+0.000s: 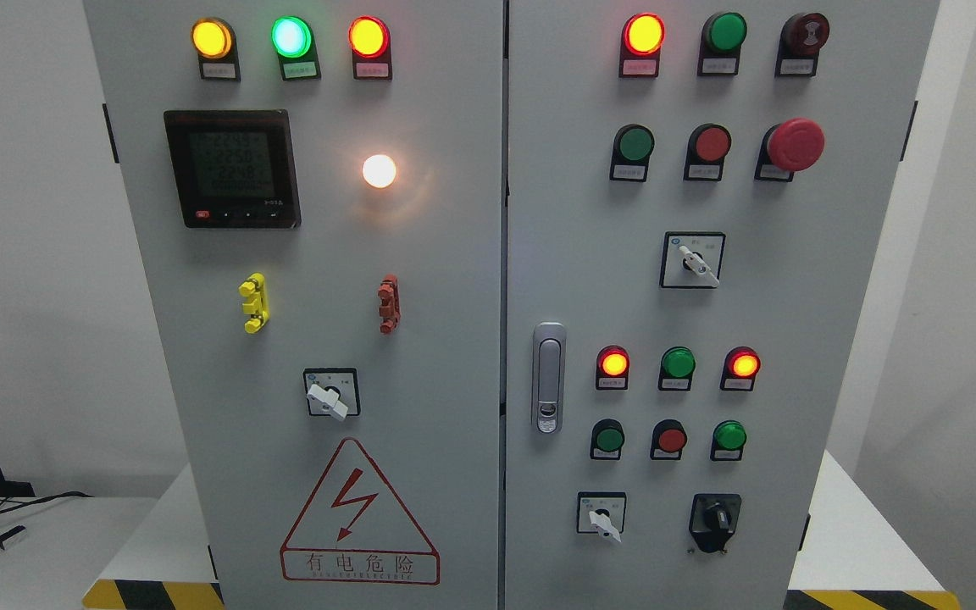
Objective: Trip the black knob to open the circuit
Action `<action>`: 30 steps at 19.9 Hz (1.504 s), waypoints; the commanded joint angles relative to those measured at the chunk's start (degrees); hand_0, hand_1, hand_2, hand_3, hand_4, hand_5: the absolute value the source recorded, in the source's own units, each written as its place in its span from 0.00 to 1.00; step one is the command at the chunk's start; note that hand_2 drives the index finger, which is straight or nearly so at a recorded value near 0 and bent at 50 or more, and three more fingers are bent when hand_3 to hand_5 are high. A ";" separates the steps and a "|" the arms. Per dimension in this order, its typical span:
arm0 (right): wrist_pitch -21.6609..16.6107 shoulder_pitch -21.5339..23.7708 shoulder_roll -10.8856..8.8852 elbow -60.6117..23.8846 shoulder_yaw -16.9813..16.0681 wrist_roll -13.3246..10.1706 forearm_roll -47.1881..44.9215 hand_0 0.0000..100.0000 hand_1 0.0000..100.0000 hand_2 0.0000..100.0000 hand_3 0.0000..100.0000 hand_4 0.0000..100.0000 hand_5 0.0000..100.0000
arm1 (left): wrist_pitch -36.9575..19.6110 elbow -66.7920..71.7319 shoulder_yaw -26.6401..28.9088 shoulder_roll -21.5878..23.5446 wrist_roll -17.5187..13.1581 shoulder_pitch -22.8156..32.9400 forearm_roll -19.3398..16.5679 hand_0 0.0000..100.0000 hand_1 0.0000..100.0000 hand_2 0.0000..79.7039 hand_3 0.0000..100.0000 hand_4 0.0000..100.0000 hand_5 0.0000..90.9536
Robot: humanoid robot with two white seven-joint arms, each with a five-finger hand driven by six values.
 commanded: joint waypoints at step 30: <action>-3.17 16.94 -2.39 -36.17 -2.67 2.25 -0.61 0.22 0.29 0.18 0.29 0.21 0.24 | -0.05 0.00 0.00 0.03 -0.04 0.00 -1.76 0.12 0.39 0.00 0.00 0.00 0.00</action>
